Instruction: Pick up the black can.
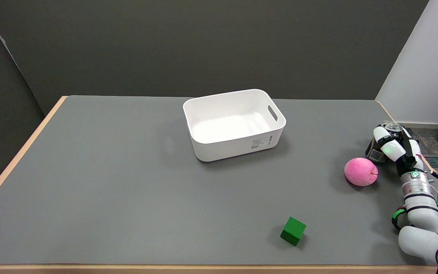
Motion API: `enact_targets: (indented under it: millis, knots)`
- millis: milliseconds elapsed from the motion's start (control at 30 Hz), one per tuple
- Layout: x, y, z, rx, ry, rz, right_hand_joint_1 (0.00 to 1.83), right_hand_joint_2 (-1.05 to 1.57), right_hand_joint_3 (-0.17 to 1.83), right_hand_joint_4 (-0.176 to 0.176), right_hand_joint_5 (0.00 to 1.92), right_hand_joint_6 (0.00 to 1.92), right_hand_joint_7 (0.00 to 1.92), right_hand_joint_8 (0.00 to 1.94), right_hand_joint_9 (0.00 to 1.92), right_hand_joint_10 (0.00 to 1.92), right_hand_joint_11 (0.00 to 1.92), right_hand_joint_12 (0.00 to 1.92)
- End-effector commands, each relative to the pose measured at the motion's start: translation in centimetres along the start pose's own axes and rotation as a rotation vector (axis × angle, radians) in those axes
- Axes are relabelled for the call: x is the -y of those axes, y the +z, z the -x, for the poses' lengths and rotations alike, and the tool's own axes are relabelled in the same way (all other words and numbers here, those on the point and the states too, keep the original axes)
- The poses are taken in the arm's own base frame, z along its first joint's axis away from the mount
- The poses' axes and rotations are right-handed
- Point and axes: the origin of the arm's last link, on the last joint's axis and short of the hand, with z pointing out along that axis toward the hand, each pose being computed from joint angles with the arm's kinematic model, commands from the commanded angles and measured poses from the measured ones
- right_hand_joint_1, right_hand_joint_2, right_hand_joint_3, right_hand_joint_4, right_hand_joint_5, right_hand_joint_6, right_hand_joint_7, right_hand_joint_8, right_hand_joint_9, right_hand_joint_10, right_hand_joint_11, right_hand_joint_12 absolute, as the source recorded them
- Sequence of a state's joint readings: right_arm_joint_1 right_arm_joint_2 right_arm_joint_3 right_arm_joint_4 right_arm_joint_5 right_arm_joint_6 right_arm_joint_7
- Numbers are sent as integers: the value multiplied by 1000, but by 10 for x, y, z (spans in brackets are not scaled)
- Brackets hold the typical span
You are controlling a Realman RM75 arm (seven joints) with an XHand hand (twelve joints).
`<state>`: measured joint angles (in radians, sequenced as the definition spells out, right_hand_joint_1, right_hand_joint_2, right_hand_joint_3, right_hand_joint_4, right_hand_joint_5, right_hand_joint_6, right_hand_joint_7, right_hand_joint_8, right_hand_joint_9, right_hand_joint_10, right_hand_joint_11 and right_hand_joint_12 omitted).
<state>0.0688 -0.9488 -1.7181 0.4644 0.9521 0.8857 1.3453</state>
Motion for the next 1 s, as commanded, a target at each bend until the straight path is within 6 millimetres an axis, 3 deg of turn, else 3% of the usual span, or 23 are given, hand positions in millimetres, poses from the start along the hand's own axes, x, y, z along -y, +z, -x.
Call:
enact_targets:
  millis: [33,100,233,267,300,333,467,600,667,733,833,1000]
  knots:
    - [0,2,4,-12,12,-1,1005,841,926,32,273,917,351,355,208,593,-1,965]
    - [0,2,3,-18,15,-1,976,861,973,44,273,1018,426,466,249,635,15,1009]
    - [1,1,2,-27,17,-13,1032,924,865,79,317,1153,548,748,394,837,126,1123]
    - [1,1,3,-28,17,-16,1055,1026,665,30,351,1342,597,955,447,914,195,1219]
    - [2,1,2,-29,18,-19,1092,1195,325,-61,404,1669,673,1289,523,1022,302,1376]
    - [2,1,2,-30,18,-20,1109,1264,179,-101,431,1792,714,1422,564,1073,367,1458]
    - [4,1,2,-34,18,-34,1145,1220,192,-113,480,1708,783,1369,650,1173,527,1661]
    - [7,1,1,-39,19,-55,1155,1224,177,-120,483,1671,792,1391,729,1283,512,1848]
    - [10,2,1,-43,19,-72,1151,1203,213,-114,491,1662,799,1385,722,1319,505,1881]
    - [14,2,2,-45,21,-96,1148,1263,106,-120,474,1666,784,1424,736,1309,549,1879]
    - [28,5,4,-45,30,-165,1154,1269,82,-127,481,1650,798,1407,743,1321,527,1878]
    - [74,16,17,1,77,-345,1142,1332,-10,-138,450,1670,775,1449,752,1304,641,1857]
